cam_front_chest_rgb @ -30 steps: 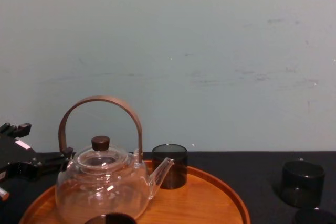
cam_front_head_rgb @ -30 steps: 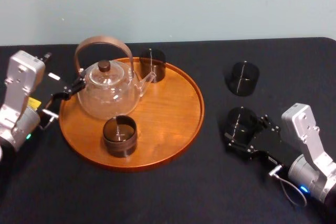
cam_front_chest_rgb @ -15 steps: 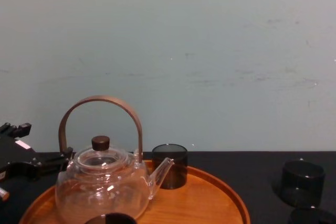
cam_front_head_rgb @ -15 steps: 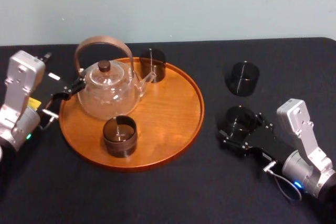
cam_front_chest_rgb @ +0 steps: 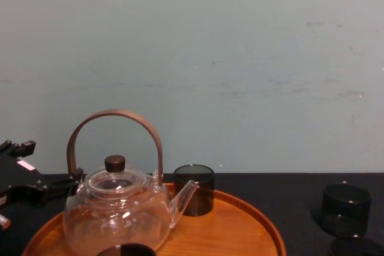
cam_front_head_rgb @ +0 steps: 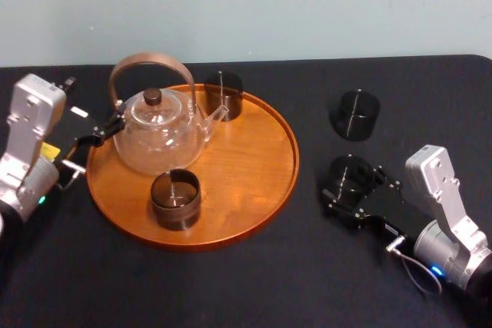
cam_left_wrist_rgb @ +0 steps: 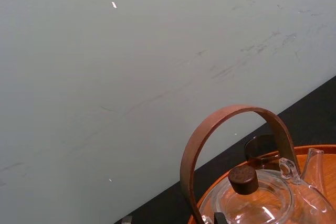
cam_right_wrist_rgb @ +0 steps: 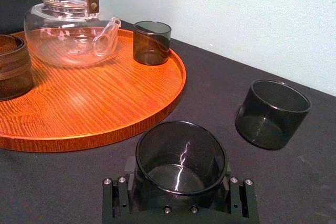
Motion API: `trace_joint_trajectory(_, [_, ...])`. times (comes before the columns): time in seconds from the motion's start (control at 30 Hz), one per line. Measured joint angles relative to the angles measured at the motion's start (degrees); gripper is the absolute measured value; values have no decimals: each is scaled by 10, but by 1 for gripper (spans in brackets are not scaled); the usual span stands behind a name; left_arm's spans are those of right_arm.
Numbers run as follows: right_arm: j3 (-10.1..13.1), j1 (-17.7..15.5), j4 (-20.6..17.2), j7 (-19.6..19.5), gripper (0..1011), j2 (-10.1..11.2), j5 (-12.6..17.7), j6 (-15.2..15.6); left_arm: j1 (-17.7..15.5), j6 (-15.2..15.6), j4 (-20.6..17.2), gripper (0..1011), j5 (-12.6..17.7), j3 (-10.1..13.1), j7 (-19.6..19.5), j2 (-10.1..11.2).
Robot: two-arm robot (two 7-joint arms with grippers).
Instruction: Pick up the glass from the table and place it on the tray.
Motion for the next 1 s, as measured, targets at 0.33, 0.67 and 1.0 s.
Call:
trace_joint_trajectory(0.33, [2,-2,-10,7,918,4,8,5,0,0,0,1010,0,0,0,0])
trace_joint_trajectory(0.67, [-9,10,-56,12,918,15,3,30,0,0,0,1010,0,0,0,0])
trace_joint_trajectory(1.0, [-43,49,-63,18,918,2,-15,40,0,0,0,1010,0,0,0,0])
